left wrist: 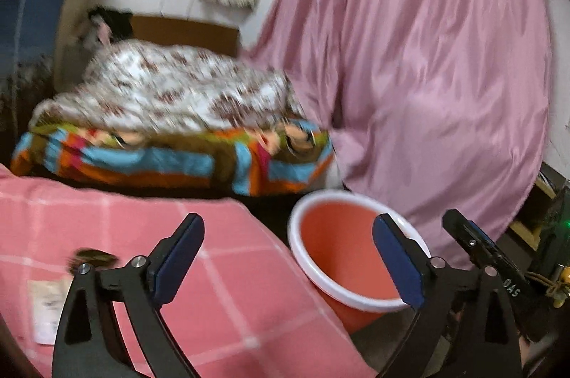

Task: Collect trash
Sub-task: 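Move both open tools back over the paper packet and walnut shell, then grasp the white paper packet with the left gripper while the right gripper grasps the walnut shell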

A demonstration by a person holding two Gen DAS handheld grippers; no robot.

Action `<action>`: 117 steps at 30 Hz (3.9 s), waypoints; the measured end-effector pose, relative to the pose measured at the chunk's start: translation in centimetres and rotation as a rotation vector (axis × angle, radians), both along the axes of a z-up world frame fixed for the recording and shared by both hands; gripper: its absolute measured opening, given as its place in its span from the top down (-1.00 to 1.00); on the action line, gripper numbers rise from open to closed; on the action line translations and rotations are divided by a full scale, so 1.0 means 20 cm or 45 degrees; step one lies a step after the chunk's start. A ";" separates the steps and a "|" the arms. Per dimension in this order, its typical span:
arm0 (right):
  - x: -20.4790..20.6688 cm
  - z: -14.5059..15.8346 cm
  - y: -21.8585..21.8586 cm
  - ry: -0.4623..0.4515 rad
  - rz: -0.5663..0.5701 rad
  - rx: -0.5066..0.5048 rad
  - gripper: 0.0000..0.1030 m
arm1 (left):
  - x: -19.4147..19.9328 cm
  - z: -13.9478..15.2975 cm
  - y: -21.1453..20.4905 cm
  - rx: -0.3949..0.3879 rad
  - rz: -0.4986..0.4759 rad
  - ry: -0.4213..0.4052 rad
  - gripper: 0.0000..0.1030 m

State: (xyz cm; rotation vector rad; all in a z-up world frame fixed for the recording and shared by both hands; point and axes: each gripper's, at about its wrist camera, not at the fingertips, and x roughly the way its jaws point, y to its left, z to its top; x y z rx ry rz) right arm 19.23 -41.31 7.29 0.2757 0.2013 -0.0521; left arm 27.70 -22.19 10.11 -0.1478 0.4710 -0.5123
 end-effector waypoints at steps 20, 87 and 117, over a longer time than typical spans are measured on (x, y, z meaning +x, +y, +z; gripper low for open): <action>-0.24 0.17 0.66 -0.420 0.251 -0.147 -1.00 | -0.58 0.10 0.85 0.019 0.480 -0.399 -0.96; 0.70 -0.38 1.21 0.581 0.830 -0.273 -0.12 | 0.16 -0.53 0.96 0.261 0.204 0.498 0.63; 0.72 -0.43 1.52 0.621 1.007 -0.533 0.70 | -0.03 -0.40 1.23 0.049 0.373 0.476 0.84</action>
